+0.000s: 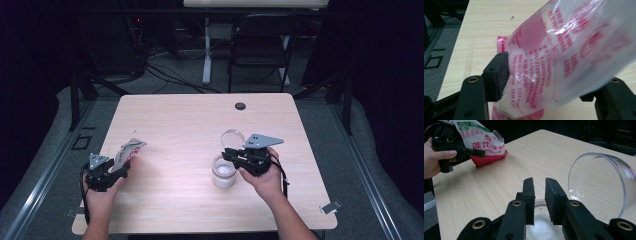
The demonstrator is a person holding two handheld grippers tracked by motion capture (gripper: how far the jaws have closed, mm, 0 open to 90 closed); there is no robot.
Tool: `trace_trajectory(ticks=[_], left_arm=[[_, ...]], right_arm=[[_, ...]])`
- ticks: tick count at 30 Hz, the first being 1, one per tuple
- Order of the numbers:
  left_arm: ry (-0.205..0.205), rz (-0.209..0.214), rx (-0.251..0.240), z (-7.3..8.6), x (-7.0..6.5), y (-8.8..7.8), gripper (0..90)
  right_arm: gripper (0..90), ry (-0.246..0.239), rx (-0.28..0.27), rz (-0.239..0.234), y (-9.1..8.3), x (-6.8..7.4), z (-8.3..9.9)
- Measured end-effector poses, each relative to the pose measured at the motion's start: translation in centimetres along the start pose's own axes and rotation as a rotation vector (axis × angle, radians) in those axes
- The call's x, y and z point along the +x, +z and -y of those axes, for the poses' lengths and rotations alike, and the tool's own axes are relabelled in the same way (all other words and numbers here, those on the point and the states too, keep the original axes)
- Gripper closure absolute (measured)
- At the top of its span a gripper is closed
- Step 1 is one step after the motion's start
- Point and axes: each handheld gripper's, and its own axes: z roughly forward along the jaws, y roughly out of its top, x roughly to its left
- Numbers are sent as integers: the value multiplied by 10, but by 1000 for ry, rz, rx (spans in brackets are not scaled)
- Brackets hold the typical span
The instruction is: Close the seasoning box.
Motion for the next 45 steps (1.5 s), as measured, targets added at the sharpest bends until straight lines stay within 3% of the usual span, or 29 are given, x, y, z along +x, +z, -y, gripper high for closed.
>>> trace_trajectory(ticks=[6,12,20,29,45], left_arm=[[29,35,-40,-4,-6,-7,353],[74,71,-54,-8,-21,-11,353],[160,105,-41,-11,-47,-6,332],[236,177,-17,-12,-75,-3,334],[307,256,6,-12,-108,7,351]], right_arm=[[750,-5,1,-7,0,0,-1],[740,-13,2,-6,0,1,-2],[740,-11,2,-1,0,1,-2],[769,-7,-8,4,-4,-1,-2],[900,6,-18,59,-23,-8,-1]])
